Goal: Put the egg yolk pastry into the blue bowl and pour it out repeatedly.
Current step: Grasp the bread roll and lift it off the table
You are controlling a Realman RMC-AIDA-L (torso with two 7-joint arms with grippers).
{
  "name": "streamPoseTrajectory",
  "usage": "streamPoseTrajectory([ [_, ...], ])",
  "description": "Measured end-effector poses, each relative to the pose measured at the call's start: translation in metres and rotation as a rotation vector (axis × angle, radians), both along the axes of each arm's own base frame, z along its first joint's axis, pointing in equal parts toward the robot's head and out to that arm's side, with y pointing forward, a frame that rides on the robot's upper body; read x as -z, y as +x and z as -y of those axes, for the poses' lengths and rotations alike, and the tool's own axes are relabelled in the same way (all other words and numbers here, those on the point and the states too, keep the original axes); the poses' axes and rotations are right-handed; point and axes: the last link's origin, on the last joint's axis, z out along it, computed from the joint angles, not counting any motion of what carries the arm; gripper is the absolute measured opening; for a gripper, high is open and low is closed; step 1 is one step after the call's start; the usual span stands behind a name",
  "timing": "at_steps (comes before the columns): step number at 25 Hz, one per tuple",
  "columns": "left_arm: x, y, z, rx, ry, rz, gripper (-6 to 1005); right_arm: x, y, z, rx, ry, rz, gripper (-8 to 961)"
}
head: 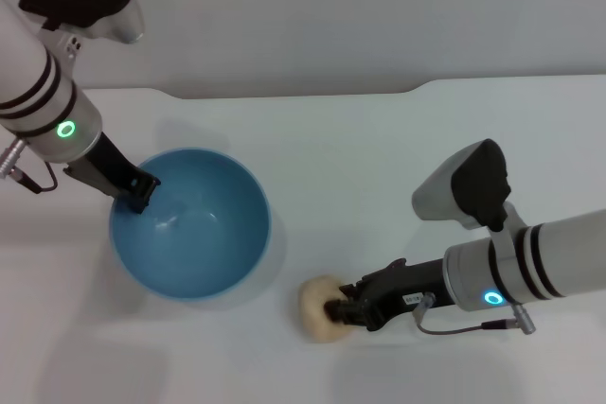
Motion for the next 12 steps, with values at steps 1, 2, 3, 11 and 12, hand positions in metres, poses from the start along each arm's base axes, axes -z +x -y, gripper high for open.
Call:
streamPoseTrajectory([
  [1, 0.001, 0.001, 0.000, 0.011, -0.009, -0.006, 12, -0.002, 0.000, 0.000, 0.003, 0.000, -0.007, 260],
  [2, 0.004, 0.004, 0.000, 0.028, -0.029, -0.016, 12, -0.003, 0.000, 0.001, 0.006, -0.003, -0.015, 252],
  [3, 0.004, 0.004, 0.000, 0.028, -0.029, -0.016, 12, -0.005, 0.001, 0.002, 0.013, -0.008, -0.027, 244],
  [11, 0.020, 0.013, 0.003, 0.062, -0.098, -0.059, 13, -0.040, 0.006, 0.008, 0.018, 0.015, -0.175, 114],
  [12, 0.020, 0.013, 0.003, 0.063, -0.100, -0.062, 13, -0.045, 0.008, 0.010, 0.016, 0.020, -0.195, 101],
])
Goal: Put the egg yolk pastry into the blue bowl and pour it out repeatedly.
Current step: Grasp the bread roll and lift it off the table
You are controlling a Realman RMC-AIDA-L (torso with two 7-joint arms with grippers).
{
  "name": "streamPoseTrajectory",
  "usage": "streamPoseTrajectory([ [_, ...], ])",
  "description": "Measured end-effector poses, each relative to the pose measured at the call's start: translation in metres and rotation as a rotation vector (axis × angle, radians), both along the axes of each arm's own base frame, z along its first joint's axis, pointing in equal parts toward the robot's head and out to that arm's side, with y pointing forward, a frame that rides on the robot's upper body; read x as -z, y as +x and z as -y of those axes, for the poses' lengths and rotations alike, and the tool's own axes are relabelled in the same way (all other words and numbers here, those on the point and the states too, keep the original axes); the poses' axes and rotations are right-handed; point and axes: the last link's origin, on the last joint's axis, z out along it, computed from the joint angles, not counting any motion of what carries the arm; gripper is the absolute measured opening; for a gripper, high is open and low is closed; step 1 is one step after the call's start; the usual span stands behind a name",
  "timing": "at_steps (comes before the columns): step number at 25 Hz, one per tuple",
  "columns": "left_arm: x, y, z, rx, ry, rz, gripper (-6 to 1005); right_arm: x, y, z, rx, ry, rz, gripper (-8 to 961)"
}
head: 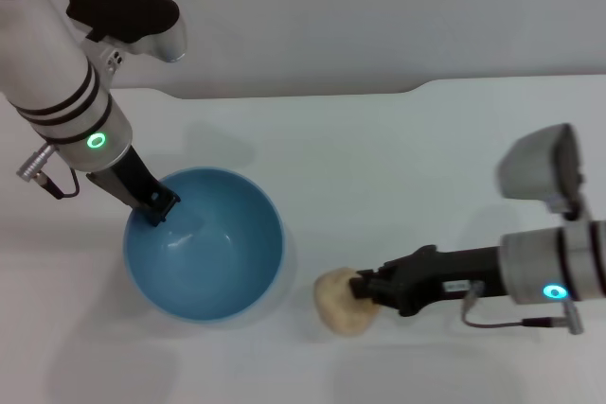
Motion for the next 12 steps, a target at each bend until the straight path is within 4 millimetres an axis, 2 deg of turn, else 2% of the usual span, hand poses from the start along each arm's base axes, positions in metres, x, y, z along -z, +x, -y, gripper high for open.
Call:
streamPoseTrajectory([
  [6, 0.004, 0.004, 0.003, 0.006, -0.025, -0.013, 13, -0.033, 0.009, 0.014, -0.023, 0.040, -0.135, 5],
  [11, 0.009, 0.007, 0.006, 0.014, -0.050, -0.019, 13, -0.056, 0.010, 0.023, -0.064, 0.075, -0.218, 3],
  [12, 0.016, 0.012, 0.009, 0.031, -0.081, -0.015, 13, -0.059, 0.009, 0.024, -0.074, 0.076, -0.233, 2],
])
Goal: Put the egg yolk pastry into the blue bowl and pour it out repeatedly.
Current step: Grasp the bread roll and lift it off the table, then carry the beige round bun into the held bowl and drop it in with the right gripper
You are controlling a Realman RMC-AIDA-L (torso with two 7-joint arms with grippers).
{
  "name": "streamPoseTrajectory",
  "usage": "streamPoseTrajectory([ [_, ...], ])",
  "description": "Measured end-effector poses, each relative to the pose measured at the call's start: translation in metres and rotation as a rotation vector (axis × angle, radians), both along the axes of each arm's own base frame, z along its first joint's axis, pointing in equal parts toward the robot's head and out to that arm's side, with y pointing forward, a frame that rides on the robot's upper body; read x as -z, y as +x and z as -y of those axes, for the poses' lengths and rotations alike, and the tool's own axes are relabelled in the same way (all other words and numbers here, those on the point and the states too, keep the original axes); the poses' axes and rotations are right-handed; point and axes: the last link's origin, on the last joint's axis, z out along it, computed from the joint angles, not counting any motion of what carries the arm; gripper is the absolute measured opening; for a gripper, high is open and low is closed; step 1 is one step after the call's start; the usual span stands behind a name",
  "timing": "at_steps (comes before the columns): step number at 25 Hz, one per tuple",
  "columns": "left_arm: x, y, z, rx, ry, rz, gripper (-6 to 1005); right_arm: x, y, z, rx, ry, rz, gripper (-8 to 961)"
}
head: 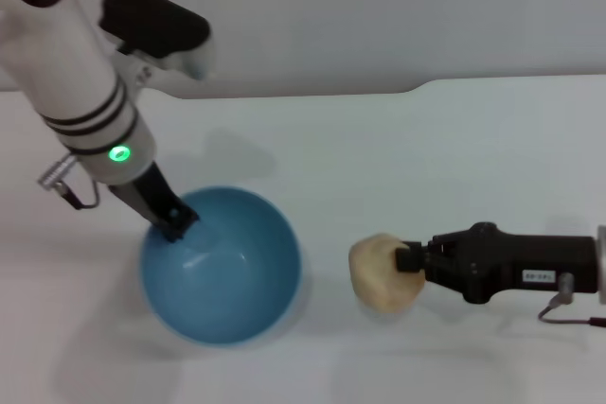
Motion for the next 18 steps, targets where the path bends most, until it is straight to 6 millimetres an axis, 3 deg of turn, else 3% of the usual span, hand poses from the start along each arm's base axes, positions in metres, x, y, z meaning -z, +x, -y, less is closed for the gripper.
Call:
streamPoseTrajectory([
  [4, 0.012, 0.010, 0.005, 0.028, -0.052, 0.019, 13, -0.010, -0.014, 0.002, -0.074, -0.006, -0.052, 0],
  [10, 0.034, 0.033, 0.015, 0.078, -0.145, 0.057, 12, -0.006, -0.039, -0.004, -0.177, -0.041, -0.071, 26],
  [18, 0.045, 0.059, 0.019, 0.108, -0.185, 0.108, 13, 0.002, -0.040, -0.007, -0.159, -0.056, -0.061, 66],
])
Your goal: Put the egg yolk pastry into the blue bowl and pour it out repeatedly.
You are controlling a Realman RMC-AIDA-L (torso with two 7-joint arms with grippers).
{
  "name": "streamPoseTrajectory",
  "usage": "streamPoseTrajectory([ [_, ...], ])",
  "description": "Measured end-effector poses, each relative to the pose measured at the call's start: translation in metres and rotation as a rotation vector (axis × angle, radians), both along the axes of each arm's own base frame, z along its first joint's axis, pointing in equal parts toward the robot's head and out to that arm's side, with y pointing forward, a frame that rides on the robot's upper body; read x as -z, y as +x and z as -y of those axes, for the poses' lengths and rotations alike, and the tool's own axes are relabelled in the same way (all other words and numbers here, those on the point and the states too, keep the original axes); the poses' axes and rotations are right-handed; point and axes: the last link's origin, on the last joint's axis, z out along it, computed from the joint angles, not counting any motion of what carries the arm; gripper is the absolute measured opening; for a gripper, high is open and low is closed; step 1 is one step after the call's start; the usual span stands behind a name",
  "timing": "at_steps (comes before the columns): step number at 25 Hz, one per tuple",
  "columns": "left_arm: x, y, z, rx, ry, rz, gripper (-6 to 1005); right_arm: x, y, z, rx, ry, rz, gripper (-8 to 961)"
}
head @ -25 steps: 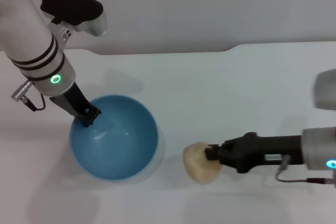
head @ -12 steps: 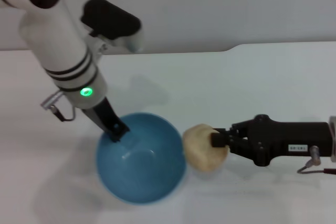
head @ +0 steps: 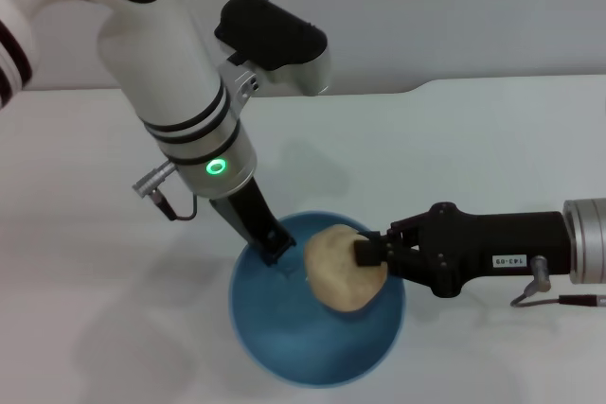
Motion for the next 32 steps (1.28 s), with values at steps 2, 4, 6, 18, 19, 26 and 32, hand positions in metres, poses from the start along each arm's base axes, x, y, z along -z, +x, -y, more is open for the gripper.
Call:
streamPoseTrajectory([
  [2, 0.000, 0.005, -0.001, 0.009, 0.002, 0.005, 13, 0.002, 0.005, 0.000, 0.033, 0.000, 0.000, 76],
  [4, 0.000, 0.007, -0.003, 0.014, 0.004, 0.004, 13, 0.002, 0.007, 0.000, 0.045, 0.002, 0.000, 87],
  [6, 0.000, 0.009, -0.004, 0.018, 0.006, 0.007, 13, 0.002, 0.010, -0.001, 0.074, 0.007, 0.002, 97],
  [18, 0.002, 0.014, -0.003, 0.025, -0.007, 0.041, 13, -0.009, 0.013, -0.009, 0.109, 0.056, 0.012, 192],
  [19, 0.002, 0.014, -0.003, 0.027, -0.002, 0.042, 13, -0.013, 0.013, -0.010, 0.114, 0.069, 0.004, 232],
  [26, 0.000, 0.007, -0.015, 0.063, 0.083, 0.073, 13, -0.064, 0.048, -0.006, 0.267, 0.243, -0.124, 428],
  [32, 0.001, 0.007, -0.026, 0.126, 0.190, 0.159, 14, -0.099, 0.108, 0.018, 0.482, 0.553, -0.305, 454],
])
